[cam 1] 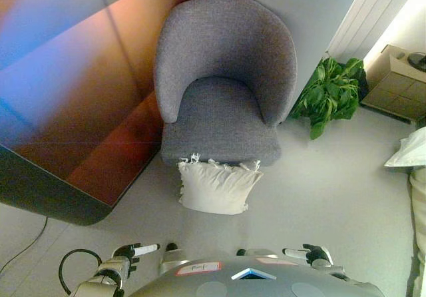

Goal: Pick up the pillow and put it on the sofa.

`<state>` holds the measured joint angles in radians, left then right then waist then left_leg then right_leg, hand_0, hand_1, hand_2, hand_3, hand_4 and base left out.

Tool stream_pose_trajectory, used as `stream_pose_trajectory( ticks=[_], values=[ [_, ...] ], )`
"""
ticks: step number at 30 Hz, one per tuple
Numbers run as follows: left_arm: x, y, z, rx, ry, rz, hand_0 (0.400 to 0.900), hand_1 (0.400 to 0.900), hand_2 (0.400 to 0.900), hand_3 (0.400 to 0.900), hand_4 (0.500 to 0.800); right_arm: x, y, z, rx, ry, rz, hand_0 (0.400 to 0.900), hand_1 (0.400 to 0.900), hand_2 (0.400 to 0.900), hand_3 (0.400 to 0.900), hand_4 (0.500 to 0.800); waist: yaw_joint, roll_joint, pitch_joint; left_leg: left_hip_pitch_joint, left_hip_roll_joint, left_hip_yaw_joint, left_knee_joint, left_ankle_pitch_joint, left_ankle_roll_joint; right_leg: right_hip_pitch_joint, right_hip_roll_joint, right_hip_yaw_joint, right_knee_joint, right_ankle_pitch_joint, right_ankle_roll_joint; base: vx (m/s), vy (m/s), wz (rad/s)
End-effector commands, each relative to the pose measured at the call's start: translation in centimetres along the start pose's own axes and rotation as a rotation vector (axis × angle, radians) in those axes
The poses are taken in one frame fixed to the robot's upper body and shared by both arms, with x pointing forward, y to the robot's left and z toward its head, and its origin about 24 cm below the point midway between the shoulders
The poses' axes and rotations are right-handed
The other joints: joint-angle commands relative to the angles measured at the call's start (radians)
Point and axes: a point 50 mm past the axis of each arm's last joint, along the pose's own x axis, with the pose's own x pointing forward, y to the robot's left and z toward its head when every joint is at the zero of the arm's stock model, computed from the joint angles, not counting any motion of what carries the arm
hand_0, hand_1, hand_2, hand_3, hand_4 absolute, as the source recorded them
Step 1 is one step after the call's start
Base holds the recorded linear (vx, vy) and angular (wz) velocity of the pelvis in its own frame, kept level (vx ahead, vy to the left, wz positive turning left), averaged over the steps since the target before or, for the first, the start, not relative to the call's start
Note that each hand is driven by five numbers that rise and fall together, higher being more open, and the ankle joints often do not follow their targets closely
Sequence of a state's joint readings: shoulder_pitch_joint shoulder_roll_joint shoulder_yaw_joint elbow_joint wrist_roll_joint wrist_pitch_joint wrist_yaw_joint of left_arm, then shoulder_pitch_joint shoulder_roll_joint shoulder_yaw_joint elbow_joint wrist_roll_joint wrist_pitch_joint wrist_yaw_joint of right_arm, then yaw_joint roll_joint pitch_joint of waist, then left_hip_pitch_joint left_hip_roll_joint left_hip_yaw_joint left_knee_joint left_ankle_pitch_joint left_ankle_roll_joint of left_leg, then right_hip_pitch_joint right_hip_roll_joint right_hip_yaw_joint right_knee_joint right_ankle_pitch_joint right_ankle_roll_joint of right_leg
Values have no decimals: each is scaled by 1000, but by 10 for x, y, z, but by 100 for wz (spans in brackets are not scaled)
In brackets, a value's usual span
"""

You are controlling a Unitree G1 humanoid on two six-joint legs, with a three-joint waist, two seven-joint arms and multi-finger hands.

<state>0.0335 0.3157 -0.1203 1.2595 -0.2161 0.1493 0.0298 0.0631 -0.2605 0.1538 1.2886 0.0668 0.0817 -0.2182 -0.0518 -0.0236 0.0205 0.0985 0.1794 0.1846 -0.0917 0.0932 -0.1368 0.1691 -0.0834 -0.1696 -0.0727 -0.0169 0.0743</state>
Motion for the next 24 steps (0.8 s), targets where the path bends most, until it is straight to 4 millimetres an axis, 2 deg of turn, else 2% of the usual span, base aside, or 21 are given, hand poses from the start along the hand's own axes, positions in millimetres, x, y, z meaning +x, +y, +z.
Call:
stream_pose_trajectory(
  ticks=[1, 11, 24],
  values=[
    [0, -4, 19, -39, -47, 31, 900, 900, 900, 900, 800, 3, -17, 18, -18, -24, -86, 900, 900, 900, 900, 800, 12, 31, 19, 47, -62, 1, 4, -92, 83, -42, -10, -21, 89, -35, 25, 0, 0, 0],
    [0, 0, 26, 15, -86, 20, 900, 900, 900, 900, 800, 3, -13, 16, 2, -3, -9, 900, 900, 900, 900, 800, 13, 27, 23, 55, -63, 4, 4, -95, 85, -40, -7, -19, 99, -42, 26, 2, 1, 0],
    [0, -5, 22, 44, -74, -1, 900, 900, 900, 900, 800, 2, -3, 17, 18, -14, 83, 900, 900, 900, 900, 800, 14, 22, 23, 56, -63, 6, 4, -97, 83, -37, -7, -23, 94, -40, 28, 1, -1, 1]
  ],
)
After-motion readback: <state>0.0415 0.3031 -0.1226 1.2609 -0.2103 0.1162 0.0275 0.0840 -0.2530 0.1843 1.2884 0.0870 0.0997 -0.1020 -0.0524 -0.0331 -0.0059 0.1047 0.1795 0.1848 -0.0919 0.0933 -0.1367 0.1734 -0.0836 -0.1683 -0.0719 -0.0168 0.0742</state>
